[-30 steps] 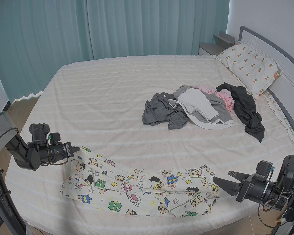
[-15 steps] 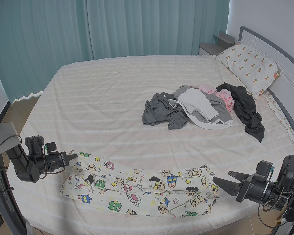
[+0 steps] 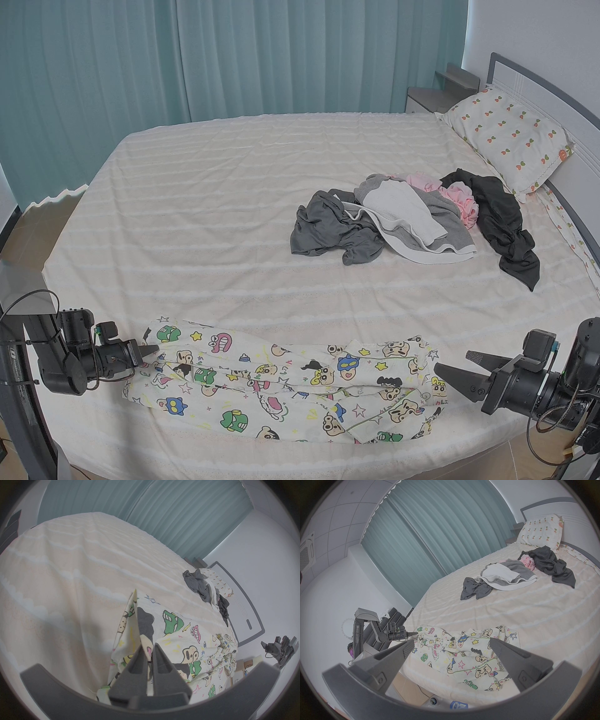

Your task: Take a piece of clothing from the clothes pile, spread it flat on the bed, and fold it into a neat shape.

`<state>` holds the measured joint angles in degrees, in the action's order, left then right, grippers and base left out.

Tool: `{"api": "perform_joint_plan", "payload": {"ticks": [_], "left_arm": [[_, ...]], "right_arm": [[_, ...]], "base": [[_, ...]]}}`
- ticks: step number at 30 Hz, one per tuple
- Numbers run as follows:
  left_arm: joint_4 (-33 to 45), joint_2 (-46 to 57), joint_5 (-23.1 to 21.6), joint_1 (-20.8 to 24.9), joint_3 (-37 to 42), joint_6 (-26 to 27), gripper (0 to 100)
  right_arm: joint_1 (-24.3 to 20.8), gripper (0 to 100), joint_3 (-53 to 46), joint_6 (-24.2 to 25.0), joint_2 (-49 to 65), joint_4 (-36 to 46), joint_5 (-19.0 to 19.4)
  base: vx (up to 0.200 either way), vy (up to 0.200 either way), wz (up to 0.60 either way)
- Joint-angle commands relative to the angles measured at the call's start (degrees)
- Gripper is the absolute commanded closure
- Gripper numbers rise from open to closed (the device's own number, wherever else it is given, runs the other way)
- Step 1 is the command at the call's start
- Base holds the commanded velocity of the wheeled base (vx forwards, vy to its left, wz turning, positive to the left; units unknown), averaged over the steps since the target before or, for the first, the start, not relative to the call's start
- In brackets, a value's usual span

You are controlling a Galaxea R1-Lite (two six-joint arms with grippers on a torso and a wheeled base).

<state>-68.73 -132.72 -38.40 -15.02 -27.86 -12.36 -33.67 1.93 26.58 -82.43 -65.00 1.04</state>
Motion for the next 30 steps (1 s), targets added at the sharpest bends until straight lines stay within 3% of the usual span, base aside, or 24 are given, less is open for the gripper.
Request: {"api": "perform_joint_plan", "payload": {"ticks": [1, 11, 12, 20, 24, 25, 28, 30], "left_arm": [[0.18, -0.44, -0.01, -0.19, 0.17, -0.12, 100], [8.79, 6.51, -0.01, -2.12, -0.36, -0.03, 100], [9.84, 7.04, -0.01, -2.21, -0.45, -0.03, 0], [11.87, 10.38, -0.01, -2.47, -1.15, -0.03, 0], [19.78, 15.82, -0.10, -3.09, -3.96, -0.03, 0], [26.37, 18.72, -0.10, -3.00, -6.60, 0.50, 0], [36.74, 21.27, -0.10, -2.91, -10.46, 6.30, 0], [48.96, 22.59, 0.26, -2.74, -15.04, 13.68, 0]], "right_arm": [[-0.52, 0, -0.17, 0.06, -0.10, -0.04, 0.02], [-0.78, 0, -0.17, 0.06, -0.01, -0.04, 0.02], [-0.78, 0, -0.17, 0.06, -0.01, -0.04, 0.02], [-0.78, 0, -0.17, 0.06, 0.17, -0.04, -0.07], [-0.78, 0, -0.17, 0.06, 0.17, -0.04, -0.16], [-0.78, 0, -0.17, 0.06, 0.17, -0.04, -0.16], [-0.87, 0, -0.17, 0.06, 0.26, -0.04, -0.16], [-0.87, 0, -0.17, -0.03, 0.26, -0.13, -0.16]], "base": [[0.000, 0.000, 0.00], [0.000, 0.000, 0.00], [0.000, 0.000, 0.00], [0.000, 0.000, 0.00], [0.000, 0.000, 0.00], [0.000, 0.000, 0.00], [0.000, 0.000, 0.00], [0.000, 0.000, 0.00]]}}
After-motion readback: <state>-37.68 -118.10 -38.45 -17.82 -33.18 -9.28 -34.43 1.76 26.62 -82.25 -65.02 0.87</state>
